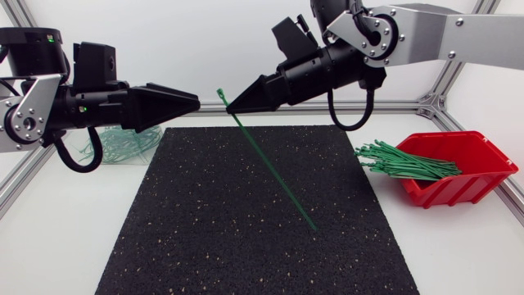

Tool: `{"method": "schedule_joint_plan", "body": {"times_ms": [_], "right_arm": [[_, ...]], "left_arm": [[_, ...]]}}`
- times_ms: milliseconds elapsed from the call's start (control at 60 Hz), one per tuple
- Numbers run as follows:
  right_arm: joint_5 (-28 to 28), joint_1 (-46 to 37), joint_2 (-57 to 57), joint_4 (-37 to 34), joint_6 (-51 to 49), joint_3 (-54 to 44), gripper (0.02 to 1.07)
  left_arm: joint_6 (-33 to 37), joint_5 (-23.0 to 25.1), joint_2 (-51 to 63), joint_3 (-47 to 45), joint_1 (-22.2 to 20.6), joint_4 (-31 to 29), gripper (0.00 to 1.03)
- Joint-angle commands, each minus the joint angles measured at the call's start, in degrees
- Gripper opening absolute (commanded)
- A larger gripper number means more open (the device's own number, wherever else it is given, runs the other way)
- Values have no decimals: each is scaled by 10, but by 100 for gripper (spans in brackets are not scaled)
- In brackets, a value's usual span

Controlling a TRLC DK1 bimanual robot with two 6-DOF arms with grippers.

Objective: Take a green cable tie from the red box, thread the tail through the head to close it, then place it in the transparent bin on the left.

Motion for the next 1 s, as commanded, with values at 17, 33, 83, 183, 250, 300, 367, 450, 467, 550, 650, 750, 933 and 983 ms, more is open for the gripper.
{"method": "schedule_joint_plan", "body": {"times_ms": [17, 33, 83, 183, 250, 300, 367, 450, 467, 550, 650, 750, 933, 983], "right_arm": [[-10, 7, -15, 21, 38, -32, 8], [-10, 7, -17, 25, 42, -35, 8], [-16, 7, -22, 34, 52, -45, 8], [-23, 4, -35, 69, 80, -75, 8], [-33, 4, -46, 112, 110, -103, 8], [-36, 2, -56, 138, 127, -120, 8], [-39, 2, -64, 170, 150, -140, 8], [-39, 2, -72, 203, 174, -157, 8], [-39, 3, -73, 210, 179, -160, 8], [-39, 4, -78, 250, 207, -178, 8], [-39, 7, -81, 295, 237, -198, 8], [-38, 8, -81, 351, 275, -217, 8], [-38, 8, -81, 384, 294, -230, 8], [-38, 9, -79, 388, 298, -231, 8]], "left_arm": [[-37, 13, 7, -20, 1, 21, 94], [-38, 14, 8, -21, 0, 23, 94], [-39, 14, 9, -23, -1, 25, 95], [-46, 15, 15, -26, -6, 29, 95], [-46, 16, 15, -30, -11, 30, 95], [-46, 16, 15, -34, -15, 32, 95], [-46, 16, 15, -37, -21, 33, 95], [-54, 17, 15, -41, -25, 36, 95], [-56, 18, 15, -41, -26, 38, 95], [-69, 20, 15, -42, -32, 48, 95], [-86, 19, 16, -44, -37, 66, 94], [-106, 19, 20, -45, -40, 83, 92], [-157, 19, 32, -51, -48, 139, 87], [-171, 19, 37, -52, -49, 154, 84]]}}
